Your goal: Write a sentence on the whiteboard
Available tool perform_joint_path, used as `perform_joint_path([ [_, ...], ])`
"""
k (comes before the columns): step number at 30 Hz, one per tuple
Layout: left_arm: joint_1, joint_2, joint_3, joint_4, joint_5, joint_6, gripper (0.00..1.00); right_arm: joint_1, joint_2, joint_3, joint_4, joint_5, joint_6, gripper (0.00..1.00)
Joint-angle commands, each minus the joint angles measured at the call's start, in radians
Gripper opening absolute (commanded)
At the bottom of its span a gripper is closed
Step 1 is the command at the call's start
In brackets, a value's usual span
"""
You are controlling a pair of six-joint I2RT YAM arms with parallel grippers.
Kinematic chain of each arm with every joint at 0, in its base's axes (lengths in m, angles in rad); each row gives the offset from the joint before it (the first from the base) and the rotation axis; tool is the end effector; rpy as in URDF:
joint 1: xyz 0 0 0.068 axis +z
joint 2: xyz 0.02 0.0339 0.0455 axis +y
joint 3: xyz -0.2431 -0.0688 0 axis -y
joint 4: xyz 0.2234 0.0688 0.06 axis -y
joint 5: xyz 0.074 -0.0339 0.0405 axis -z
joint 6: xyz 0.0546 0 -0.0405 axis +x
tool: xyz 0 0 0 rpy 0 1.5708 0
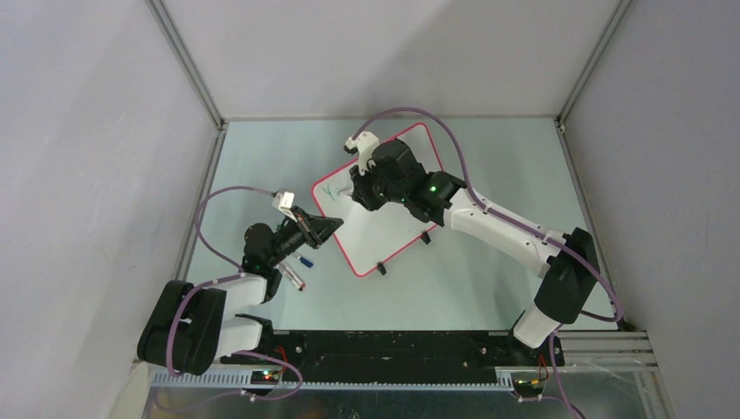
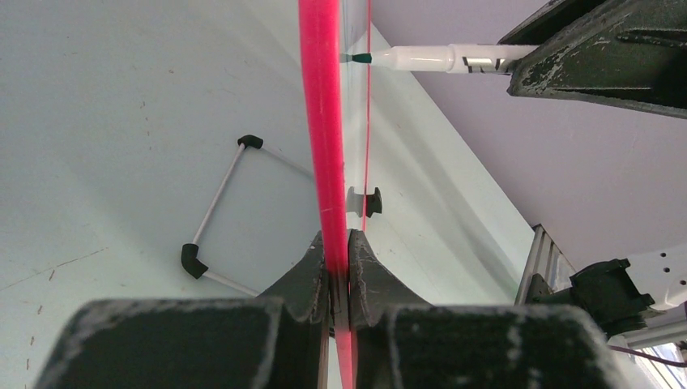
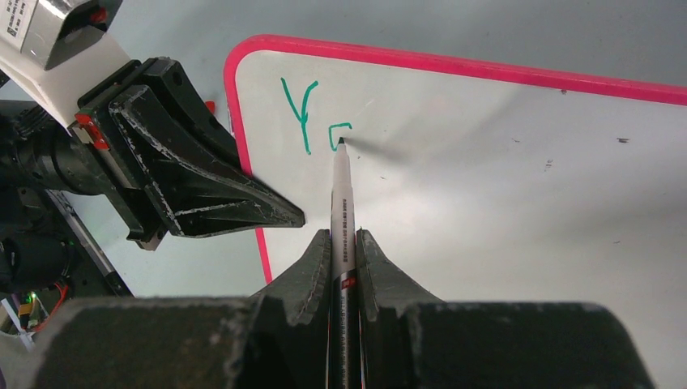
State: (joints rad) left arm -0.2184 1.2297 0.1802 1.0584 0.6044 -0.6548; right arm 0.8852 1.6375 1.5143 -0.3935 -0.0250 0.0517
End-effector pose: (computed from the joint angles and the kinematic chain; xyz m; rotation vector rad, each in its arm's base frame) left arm 0.2089 -0.0781 0.1798 0.1456 1.6785 -1.1397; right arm 0.2377 0.2927 0.3246 -0.8816 1.9530 0.5869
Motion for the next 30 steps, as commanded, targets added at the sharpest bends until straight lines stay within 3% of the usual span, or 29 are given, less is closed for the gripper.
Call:
perform_joint_path([
  [1,-0.006,-0.009,0.017,-0.038,-0.012,0.112,0.04,-0.003,0.015,0.050,0.012,0.025,-0.002,0.00],
  [30,-0.006,-0.014,0.017,-0.043,-0.011,0.115,0.04,-0.009,0.025,0.081,0.002,0.025,0.008,0.00],
])
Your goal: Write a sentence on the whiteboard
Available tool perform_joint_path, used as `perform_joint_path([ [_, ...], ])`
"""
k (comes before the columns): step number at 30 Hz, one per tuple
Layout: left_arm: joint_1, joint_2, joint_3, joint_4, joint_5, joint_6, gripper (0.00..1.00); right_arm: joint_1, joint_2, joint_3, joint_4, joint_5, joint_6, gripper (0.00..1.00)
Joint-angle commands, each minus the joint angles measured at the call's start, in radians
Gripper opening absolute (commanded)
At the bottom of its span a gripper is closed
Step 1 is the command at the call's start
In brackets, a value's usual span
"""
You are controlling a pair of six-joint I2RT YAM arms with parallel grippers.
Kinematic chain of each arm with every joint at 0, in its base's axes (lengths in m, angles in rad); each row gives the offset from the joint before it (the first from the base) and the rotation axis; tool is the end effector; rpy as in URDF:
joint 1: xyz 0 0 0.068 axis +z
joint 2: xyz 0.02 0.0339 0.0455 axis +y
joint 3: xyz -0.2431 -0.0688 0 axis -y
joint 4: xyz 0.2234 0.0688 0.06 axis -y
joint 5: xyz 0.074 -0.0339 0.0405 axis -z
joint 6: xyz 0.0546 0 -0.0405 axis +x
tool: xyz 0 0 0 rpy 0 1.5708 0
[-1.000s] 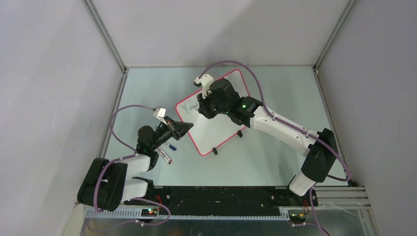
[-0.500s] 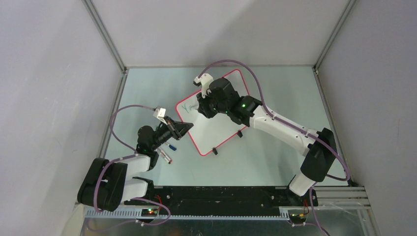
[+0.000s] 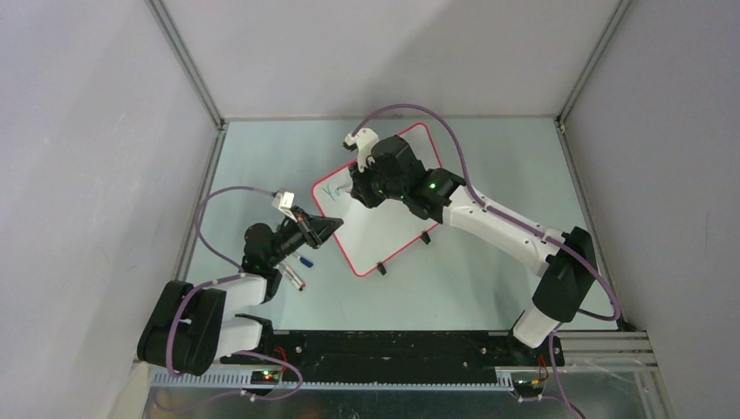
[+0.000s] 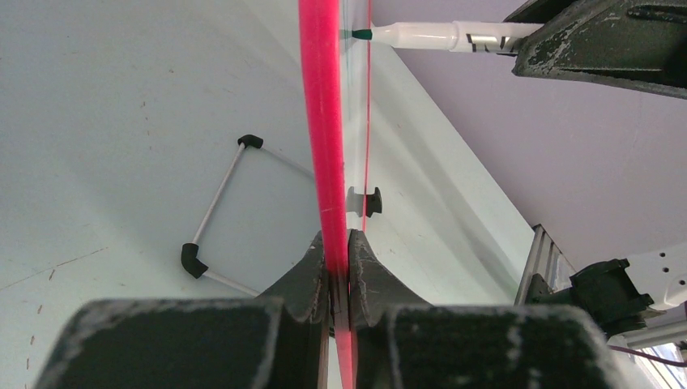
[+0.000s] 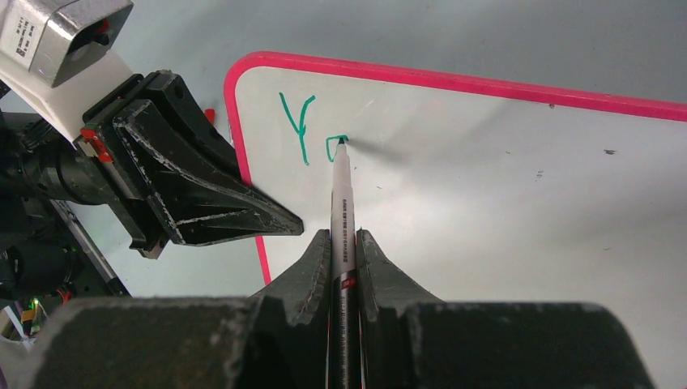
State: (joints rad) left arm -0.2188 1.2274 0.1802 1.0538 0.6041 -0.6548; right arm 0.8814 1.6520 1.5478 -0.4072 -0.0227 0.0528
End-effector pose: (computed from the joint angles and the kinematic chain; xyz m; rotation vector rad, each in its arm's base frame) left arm 0.2088 -0.0782 0.1797 0.1448 1.6808 -1.1400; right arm 0.2409 0.2942 0.3293 -0.8731 1.9503 0.5850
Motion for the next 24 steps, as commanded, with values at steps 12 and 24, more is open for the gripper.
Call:
perform_joint_path([
  [12,-0.006,-0.012,0.016,-0.039,-0.011,0.114,0.04,-0.007,0.008,0.034,0.004,0.023,0.007,0.00],
  [24,-0.008,-0.015,0.016,-0.041,-0.011,0.114,0.04,-0.006,-0.014,-0.004,0.006,0.023,0.010,0.00],
])
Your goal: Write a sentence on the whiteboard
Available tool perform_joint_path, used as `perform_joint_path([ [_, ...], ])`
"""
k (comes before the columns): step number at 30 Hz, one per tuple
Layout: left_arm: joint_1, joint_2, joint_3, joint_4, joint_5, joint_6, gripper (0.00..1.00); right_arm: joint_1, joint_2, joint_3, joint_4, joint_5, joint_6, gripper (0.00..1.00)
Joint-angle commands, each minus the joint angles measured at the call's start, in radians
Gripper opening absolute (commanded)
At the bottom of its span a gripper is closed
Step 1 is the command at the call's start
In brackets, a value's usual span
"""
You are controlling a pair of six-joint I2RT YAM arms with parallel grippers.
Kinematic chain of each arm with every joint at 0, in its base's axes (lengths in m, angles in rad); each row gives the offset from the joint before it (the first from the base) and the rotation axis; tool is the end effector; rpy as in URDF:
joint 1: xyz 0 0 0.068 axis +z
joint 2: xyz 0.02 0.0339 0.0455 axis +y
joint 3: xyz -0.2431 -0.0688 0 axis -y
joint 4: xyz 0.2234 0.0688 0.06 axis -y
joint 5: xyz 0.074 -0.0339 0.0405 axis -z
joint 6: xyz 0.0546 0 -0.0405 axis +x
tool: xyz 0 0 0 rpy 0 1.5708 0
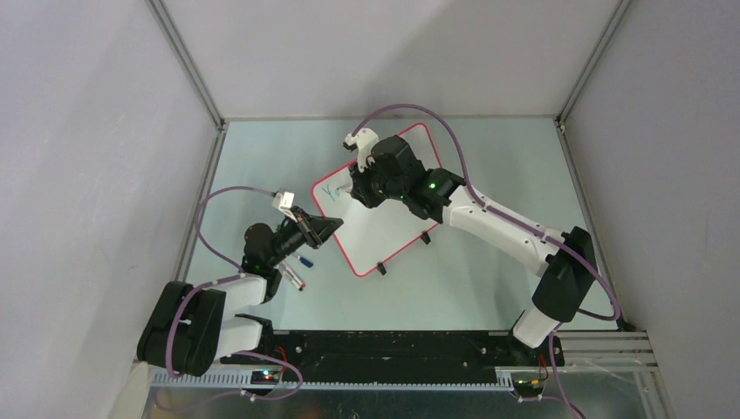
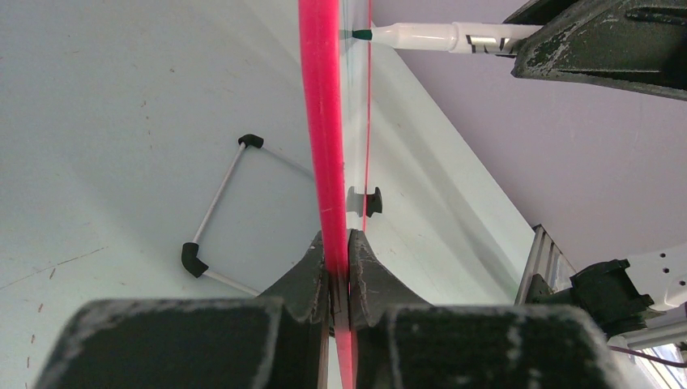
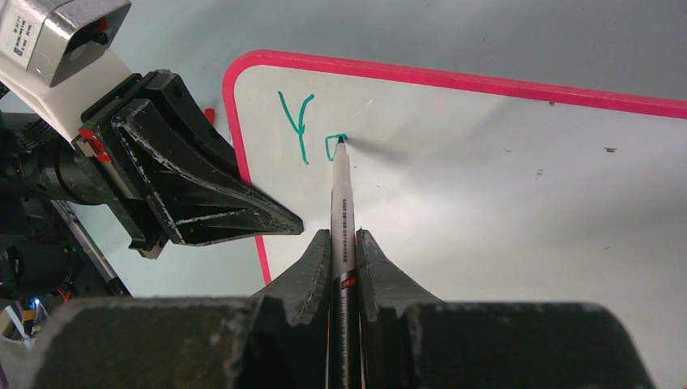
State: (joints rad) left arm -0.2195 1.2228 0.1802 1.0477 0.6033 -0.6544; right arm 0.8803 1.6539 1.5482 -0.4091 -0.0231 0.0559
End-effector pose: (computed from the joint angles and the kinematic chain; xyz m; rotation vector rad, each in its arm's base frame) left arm 0.2084 -0.0782 0.1799 0.1444 1.6822 -1.1397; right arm 0.2414 0.2942 0.3285 -0.8707 1.9554 0.5853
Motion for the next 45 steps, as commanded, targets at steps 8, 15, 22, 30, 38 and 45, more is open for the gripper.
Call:
perform_joint_path([
  [8,-0.007,-0.013,0.017,-0.038,-0.012,0.117,0.04,-0.007,-0.021,0.015,0.010,0.023,0.005,0.00],
  [15,-0.007,0.003,0.019,-0.028,-0.005,0.111,0.04,-0.028,-0.092,-0.022,0.057,-0.007,0.024,0.00],
  [22,-0.006,0.033,0.023,0.001,0.003,0.094,0.04,-0.078,-0.130,-0.077,0.082,-0.042,0.050,0.00],
  [30,-0.006,0.023,0.022,-0.008,0.000,0.098,0.04,-0.086,-0.103,-0.065,0.075,-0.052,0.053,0.00],
  [38,-0.007,0.016,0.021,-0.012,0.001,0.100,0.04,-0.063,-0.063,-0.019,0.041,-0.058,0.039,0.00],
  [45,-0.007,0.011,0.019,-0.014,0.000,0.101,0.04,-0.052,-0.038,0.005,0.024,-0.062,0.028,0.00],
])
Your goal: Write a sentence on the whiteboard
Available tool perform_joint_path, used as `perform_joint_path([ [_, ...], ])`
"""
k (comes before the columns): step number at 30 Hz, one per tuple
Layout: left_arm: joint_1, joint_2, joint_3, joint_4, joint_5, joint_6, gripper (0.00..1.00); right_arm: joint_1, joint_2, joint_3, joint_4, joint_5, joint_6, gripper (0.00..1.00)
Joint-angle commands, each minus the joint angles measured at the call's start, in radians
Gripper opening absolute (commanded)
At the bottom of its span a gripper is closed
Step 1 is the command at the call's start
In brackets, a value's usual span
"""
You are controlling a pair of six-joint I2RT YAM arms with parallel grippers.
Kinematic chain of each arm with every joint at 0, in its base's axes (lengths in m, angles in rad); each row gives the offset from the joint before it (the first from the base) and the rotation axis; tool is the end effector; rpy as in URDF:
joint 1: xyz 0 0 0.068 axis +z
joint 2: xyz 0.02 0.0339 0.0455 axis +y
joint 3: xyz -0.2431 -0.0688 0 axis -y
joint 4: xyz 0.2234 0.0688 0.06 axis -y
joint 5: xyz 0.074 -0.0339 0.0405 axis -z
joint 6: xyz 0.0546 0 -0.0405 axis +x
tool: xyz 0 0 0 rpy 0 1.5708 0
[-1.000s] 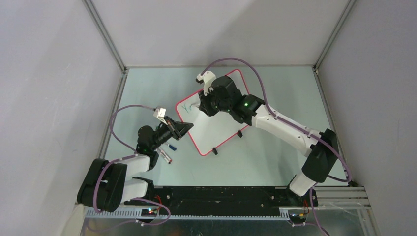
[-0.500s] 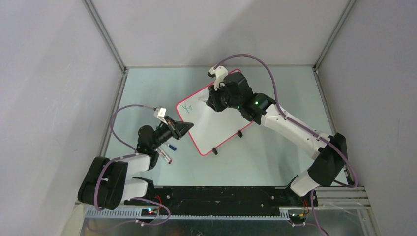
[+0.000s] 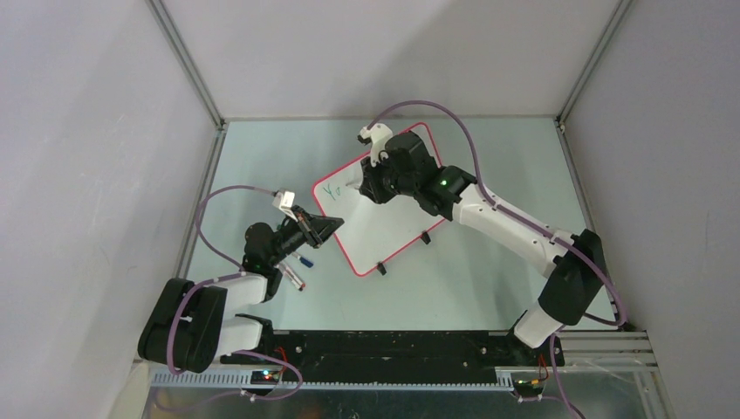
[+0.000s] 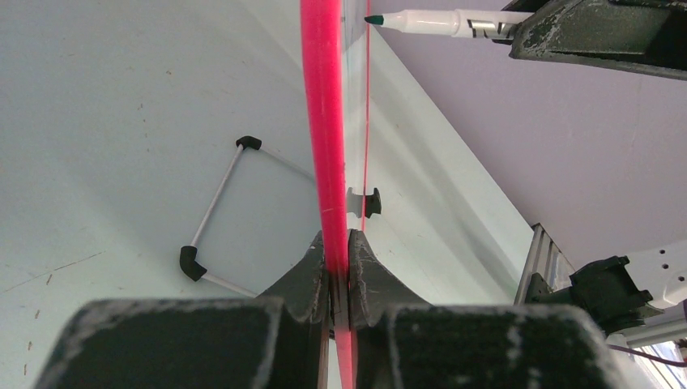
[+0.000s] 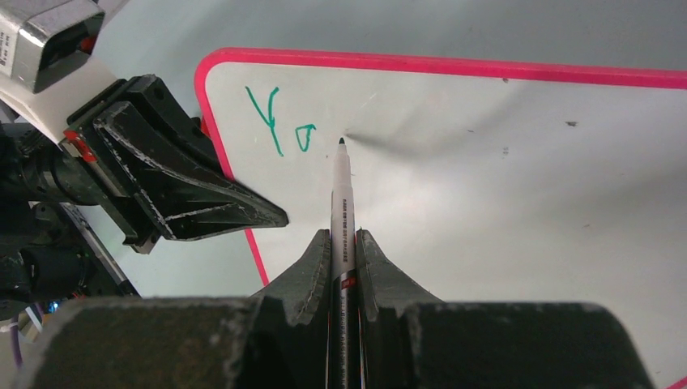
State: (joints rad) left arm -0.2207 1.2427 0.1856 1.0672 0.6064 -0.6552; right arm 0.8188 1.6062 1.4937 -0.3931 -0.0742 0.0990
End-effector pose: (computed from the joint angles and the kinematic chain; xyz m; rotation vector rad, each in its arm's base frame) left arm 0.2103 -0.0791 0.1798 0.1495 1.6779 -1.1432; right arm 0.2496 0.2728 0.3288 -0.7966 1.9841 0.6292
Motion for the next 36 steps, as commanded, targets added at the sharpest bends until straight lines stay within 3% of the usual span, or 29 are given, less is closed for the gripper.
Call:
perform_joint_path([
  [1,-0.006,-0.009,0.015,-0.034,-0.004,0.101,0.04,0.011,0.012,0.062,0.008,-0.013,-0.017,0.00],
  [36,-0.005,-0.014,0.015,-0.036,-0.004,0.104,0.05,0.015,0.018,0.050,-0.024,0.013,-0.018,0.00],
])
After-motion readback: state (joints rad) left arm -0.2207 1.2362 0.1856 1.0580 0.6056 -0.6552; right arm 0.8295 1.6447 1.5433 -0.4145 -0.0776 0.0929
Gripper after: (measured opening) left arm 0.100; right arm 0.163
